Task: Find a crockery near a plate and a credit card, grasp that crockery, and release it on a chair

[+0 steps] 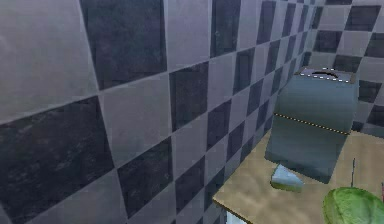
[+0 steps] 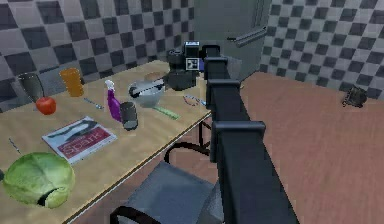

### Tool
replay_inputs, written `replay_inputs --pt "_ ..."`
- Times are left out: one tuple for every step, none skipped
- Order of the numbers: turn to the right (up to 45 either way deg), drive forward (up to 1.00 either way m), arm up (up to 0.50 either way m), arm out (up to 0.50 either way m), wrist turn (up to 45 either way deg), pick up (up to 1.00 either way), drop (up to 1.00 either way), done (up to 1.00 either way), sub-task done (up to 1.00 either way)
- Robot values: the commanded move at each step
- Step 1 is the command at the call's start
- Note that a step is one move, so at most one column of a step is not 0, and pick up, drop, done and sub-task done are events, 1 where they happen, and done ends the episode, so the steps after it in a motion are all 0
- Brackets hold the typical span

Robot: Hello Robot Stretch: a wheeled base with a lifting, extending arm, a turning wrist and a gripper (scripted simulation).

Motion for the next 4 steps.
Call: replay_inputs --pt "0.0 0.0 0.0 0.0 30.0 0.0 0.0 0.0 0.0" --pt "0.0 0.0 -0.36 0.0 0.0 0.0 0.0 0.0 0.0" --pt "0.0 0.0 -0.5 0.0 0.0 0.0 0.0 0.0 0.0" --pt "0.0 0.0 0.0 0.0 0.0 0.0 1.0 0.0 0.0"
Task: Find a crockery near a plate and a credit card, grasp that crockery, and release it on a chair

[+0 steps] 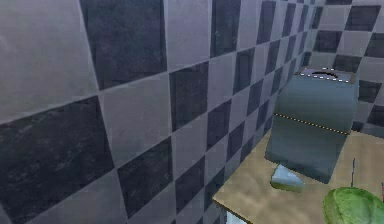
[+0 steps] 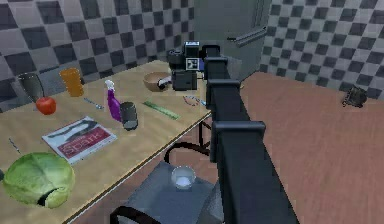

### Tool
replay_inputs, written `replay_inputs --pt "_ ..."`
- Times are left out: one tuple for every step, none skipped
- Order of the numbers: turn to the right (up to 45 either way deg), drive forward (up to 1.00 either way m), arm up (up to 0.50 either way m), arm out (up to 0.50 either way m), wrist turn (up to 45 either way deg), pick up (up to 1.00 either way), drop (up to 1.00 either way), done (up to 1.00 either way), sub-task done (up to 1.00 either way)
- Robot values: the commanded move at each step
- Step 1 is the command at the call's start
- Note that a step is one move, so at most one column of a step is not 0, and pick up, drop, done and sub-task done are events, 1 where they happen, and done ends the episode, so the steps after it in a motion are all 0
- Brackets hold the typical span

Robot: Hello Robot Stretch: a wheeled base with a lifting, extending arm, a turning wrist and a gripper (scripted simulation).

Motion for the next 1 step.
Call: replay_inputs --pt "0.0 0.0 0.0 -0.1 0.0 0.0 0.0 0.0 0.0"
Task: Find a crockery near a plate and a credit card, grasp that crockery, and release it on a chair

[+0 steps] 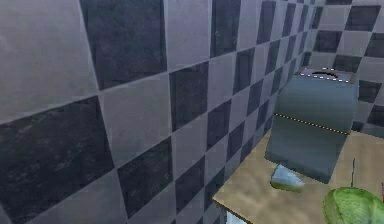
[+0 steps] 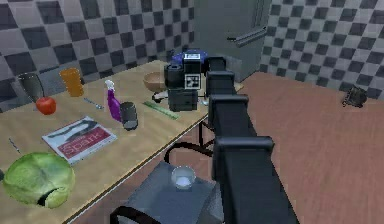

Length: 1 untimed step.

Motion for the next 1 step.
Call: replay_inputs --pt "0.0 0.0 0.0 0.0 0.0 0.0 0.0 1.0 0.0"
